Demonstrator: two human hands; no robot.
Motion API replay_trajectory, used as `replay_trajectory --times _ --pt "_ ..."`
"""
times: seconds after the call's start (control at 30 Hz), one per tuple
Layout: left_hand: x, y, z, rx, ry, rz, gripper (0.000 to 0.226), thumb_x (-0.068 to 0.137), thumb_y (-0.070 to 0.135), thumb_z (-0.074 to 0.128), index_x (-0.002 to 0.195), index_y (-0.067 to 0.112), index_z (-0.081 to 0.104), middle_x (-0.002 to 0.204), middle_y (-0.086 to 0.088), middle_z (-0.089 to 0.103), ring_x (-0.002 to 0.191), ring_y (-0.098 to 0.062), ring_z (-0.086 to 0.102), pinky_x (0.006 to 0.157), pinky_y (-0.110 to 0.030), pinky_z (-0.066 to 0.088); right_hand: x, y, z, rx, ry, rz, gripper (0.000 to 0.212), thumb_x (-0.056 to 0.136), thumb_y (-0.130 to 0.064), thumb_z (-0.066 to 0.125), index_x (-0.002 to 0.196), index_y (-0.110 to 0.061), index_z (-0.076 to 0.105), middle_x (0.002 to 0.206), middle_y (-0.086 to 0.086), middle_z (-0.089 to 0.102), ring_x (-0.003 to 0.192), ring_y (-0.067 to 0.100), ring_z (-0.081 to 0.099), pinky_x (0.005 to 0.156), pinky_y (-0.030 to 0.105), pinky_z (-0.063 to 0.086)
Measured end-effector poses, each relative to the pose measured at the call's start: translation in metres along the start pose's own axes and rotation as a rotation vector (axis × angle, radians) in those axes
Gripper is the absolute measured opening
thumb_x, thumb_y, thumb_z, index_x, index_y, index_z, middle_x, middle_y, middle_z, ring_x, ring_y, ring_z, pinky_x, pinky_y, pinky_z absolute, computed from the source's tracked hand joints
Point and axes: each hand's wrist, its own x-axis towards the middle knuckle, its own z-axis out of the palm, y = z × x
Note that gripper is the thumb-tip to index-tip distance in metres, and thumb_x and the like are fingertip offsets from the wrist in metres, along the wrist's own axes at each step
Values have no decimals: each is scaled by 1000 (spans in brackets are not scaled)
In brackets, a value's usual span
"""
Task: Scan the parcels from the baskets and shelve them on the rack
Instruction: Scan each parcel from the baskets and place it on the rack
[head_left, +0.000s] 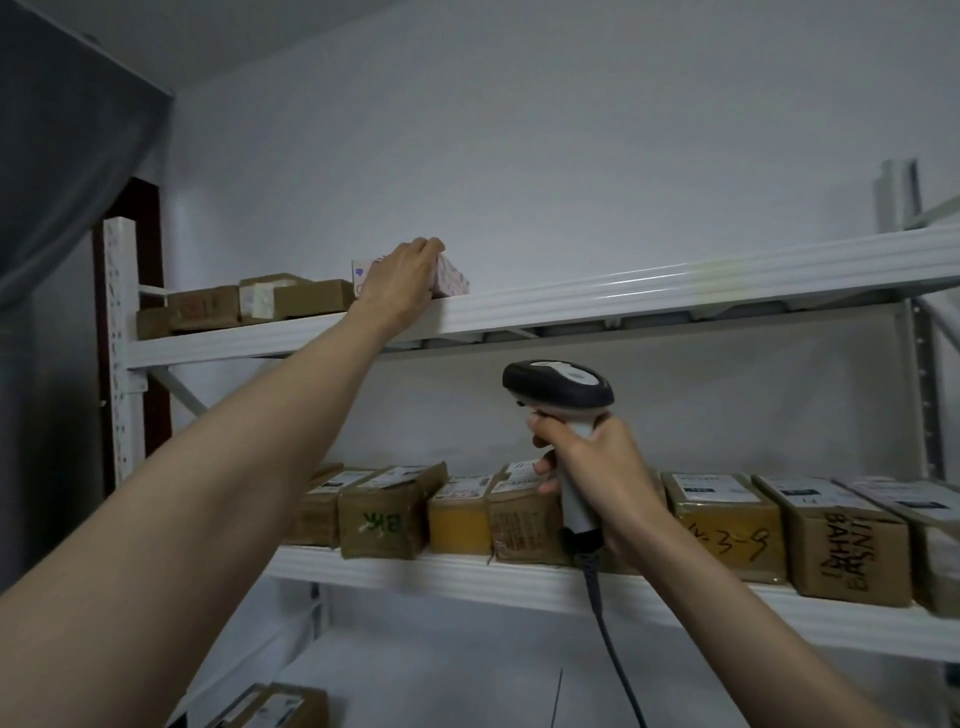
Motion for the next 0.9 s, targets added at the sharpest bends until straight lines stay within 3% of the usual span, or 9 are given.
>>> replay_trajectory --times 0.17,0.27,0.43,0.6,0.77,0.9 --pt "-4 -13 10 -19 -73 -19 62 93 10 59 151 9 38 150 -14 45 136 -33 44 99 -45 44 1 3 -1 -14 -5 24 15 94 -22 71 106 -19 63 90 5 72 60 9 69 55 23 55" --pt "-5 -20 13 33 -133 -51 69 94 13 61 157 13 30 162 -11 28 144 -34 32 107 -47 39 0 4 -3 -17 -13 23 14 94 -21 70 106 -19 63 94 6 72 62 8 69 54 22 55" --pt "-3 -19 17 -19 -165 -108 66 96 12 56 157 19 30 148 -11 30 124 -36 46 95 -48 46 0 5 -11 -33 -3 42 19 93 -22 71 109 -13 64 90 8 72 63 12 68 57 26 56" --pt "-9 -13 22 -93 -155 -133 71 94 12 60 157 17 28 151 -13 32 130 -39 44 99 -51 47 -5 7 -25 -42 16 77 18 93 -23 71 107 -14 64 80 8 71 61 13 68 55 24 55" --pt "-39 8 26 -132 29 -87 47 97 23 59 139 8 47 138 -20 41 121 -40 46 94 -53 48 -17 9 -43 -58 30 106 16 94 -21 69 106 -11 66 78 9 71 65 15 69 58 25 56" --pt "-76 40 23 -234 42 -44 45 88 21 69 128 12 51 128 -15 44 109 -34 51 85 -48 51 -35 13 -60 -55 49 135 10 95 -18 69 102 -11 68 83 9 72 67 14 68 60 27 57"
